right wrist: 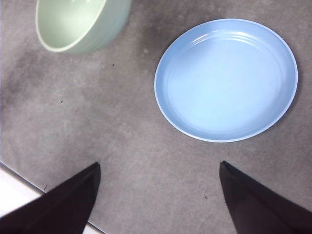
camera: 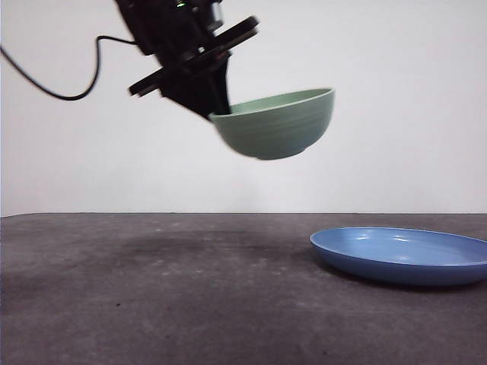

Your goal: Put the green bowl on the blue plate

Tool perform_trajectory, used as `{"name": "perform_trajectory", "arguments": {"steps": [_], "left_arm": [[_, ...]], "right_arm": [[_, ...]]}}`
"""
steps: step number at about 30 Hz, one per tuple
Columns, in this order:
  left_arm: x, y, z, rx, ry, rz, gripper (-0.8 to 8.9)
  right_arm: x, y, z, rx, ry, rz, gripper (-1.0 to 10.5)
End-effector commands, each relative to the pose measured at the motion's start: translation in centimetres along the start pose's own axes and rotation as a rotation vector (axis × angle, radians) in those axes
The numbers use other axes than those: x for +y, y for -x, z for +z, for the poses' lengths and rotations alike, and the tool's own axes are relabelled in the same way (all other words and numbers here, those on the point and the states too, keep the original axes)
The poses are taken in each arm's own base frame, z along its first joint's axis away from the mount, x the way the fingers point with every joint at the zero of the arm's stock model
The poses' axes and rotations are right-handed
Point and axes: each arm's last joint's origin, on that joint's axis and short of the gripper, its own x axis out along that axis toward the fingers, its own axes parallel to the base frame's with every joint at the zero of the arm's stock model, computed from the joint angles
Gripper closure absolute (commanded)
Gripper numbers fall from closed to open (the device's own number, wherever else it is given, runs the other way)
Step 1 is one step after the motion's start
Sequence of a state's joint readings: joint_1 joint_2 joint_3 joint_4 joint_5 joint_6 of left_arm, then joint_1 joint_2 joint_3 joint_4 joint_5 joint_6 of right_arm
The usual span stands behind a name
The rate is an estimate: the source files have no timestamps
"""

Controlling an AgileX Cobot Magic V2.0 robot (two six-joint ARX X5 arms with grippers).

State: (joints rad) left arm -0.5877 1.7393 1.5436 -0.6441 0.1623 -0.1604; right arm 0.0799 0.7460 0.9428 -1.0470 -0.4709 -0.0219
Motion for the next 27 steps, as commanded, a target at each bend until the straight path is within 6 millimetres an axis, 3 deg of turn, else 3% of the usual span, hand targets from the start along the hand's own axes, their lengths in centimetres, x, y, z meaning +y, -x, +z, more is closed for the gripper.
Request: {"name": "perform_trajectory", "arguments": {"steps": [1,6,16,27], "left_arm": [[-1.1,-1.5,1.1,-0.006,-0.003,-0.023,7.98],[-2.8,-3.9,2.5,0.015,-0.023,-0.047,7.99],[-5.8,-10.9,3.8,0.082,-0.070,-0.081,7.98],[-6.3,-16.6,1.9,0.158,-0.077,-0.079,7.99]], "right_arm": [[0.2,0.4,0.4,-0.020,-0.002,0.002,5.6],[0.2,0.4,0.4,-0.020,-0.012,0.002,5.6],[0.4,0.7,0.2,-0.028,-0.020,0.002,5.6],[0.6,1.1,-0.1,-0.049,-0.010,0.000,5.6]]}}
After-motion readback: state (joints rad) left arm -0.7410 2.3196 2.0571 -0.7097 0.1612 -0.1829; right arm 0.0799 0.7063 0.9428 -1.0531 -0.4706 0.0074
